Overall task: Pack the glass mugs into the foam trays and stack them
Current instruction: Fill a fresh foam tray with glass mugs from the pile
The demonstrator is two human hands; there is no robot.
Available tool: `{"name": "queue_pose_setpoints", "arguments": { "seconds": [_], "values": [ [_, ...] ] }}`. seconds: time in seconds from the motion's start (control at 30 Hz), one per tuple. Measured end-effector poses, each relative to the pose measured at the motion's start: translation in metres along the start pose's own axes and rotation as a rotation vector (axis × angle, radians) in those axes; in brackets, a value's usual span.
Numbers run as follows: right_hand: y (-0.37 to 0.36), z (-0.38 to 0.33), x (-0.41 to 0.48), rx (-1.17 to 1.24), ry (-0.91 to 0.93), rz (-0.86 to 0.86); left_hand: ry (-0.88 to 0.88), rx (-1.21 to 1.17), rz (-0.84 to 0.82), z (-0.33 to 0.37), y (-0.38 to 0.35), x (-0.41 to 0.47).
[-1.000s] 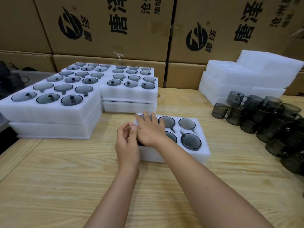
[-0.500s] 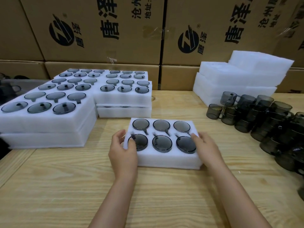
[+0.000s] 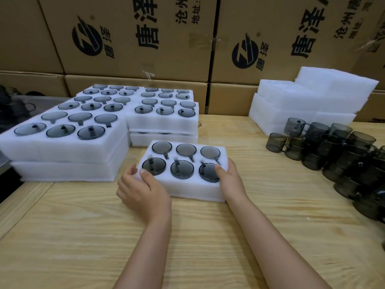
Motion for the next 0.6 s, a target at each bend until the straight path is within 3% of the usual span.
{"name": "queue_pose_setpoints", "arguments": {
  "seconds": [0.23, 0.6],
  "values": [
    [-0.064, -0.003, 0.025, -0.121, -0.017, -0.050, 0.034, -0.142, -0.092, -0.003, -0.007, -0.003],
    [-0.073, 0.001, 0.037, -0.044, 0.036, -0.115, -0.072, -0.001, -0.309, -0.010, -0.025, -0.005]
  ]
}}
Point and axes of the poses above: each hand's wrist, its own x-axis towards the middle knuckle, its own y-axis out of the back of the hand, z = x × y, the point moved 4 cm from there along x, towards the middle knuckle, and after that the axes turned 10 degrees about x, right-handed, at the moved point
